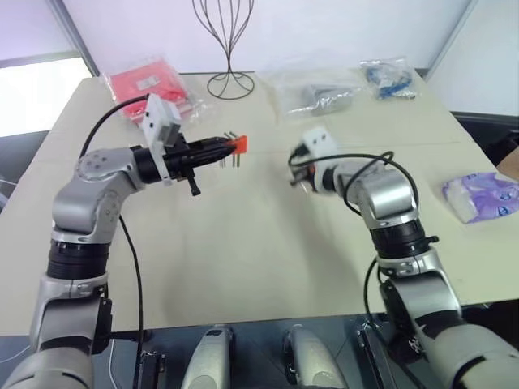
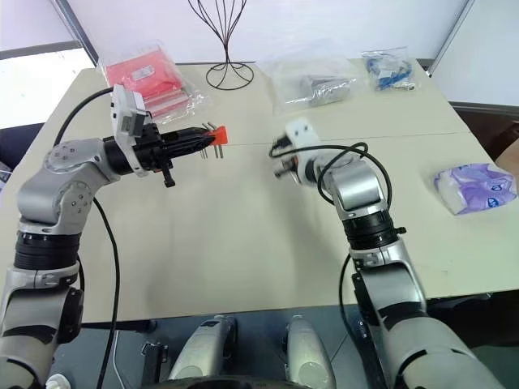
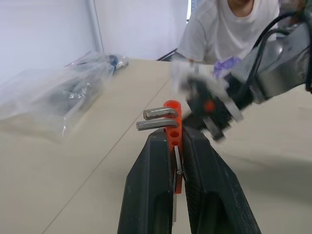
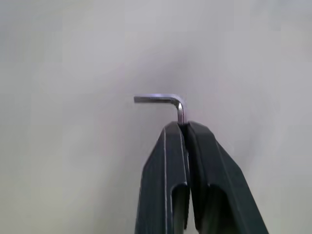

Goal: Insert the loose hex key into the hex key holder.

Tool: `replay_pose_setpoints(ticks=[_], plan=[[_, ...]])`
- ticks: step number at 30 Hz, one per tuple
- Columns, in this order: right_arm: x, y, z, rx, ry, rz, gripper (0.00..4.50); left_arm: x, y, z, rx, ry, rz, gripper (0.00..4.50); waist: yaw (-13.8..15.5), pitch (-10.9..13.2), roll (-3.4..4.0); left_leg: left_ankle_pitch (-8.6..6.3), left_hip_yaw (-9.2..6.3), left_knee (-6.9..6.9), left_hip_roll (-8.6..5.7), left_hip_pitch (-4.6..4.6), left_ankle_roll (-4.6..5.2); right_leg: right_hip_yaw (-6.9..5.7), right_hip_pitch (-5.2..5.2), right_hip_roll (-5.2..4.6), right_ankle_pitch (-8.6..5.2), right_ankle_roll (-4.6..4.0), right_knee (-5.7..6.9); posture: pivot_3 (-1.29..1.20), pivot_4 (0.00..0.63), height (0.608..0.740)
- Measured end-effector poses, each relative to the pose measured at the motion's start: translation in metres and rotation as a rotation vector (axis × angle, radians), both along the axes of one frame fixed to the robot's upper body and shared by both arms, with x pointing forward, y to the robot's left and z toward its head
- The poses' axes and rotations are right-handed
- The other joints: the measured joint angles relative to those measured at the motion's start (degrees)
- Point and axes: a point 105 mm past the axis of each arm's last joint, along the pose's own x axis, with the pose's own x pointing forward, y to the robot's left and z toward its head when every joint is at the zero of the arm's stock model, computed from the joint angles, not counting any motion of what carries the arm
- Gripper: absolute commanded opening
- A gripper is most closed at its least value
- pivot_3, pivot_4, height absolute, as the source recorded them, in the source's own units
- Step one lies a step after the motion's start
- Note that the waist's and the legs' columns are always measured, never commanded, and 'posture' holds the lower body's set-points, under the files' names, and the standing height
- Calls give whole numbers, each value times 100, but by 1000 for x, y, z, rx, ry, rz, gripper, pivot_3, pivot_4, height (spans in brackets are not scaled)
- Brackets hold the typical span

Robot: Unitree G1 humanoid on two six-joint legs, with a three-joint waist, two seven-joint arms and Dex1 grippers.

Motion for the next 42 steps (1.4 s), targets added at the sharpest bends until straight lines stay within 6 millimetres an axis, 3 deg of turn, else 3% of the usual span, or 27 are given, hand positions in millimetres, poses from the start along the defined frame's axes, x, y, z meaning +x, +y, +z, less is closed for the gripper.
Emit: replay_pose_setpoints(ticks=[3,7,10,20,27,42], plan=[[-1,-10,51,122,-220,-46,17,0,-1,0,1,1,-2,0,5,-1,-1,0,-1,-1,0,1,0,0,2,-1,0,0,-2,0,150,740],[-20,14,78,274,-349,59,17,3,-1,0,-10,12,-2,0,-15,-1,-1,0,0,-1,2,1,0,0,0,2,0,0,3,0,150,740],[-37,38,86,364,-377,182,17,4,-4,5,-14,-3,-10,0,-12,-1,-1,0,-2,-1,3,2,0,-1,0,3,0,0,4,0,150,740],[-60,73,78,483,-350,399,17,10,-2,1,-7,18,14,0,0,-1,0,1,-3,2,1,2,-1,-1,2,1,0,0,4,0,150,740],[-62,76,64,473,-326,417,17,11,-1,3,-9,13,26,0,1,-1,0,1,-2,2,1,2,-1,-1,2,1,0,0,4,0,150,740],[-65,82,62,468,-317,446,17,13,1,5,-18,14,35,0,1,-1,0,1,-3,2,2,2,-2,-1,2,1,0,-1,4,0,150,740]])
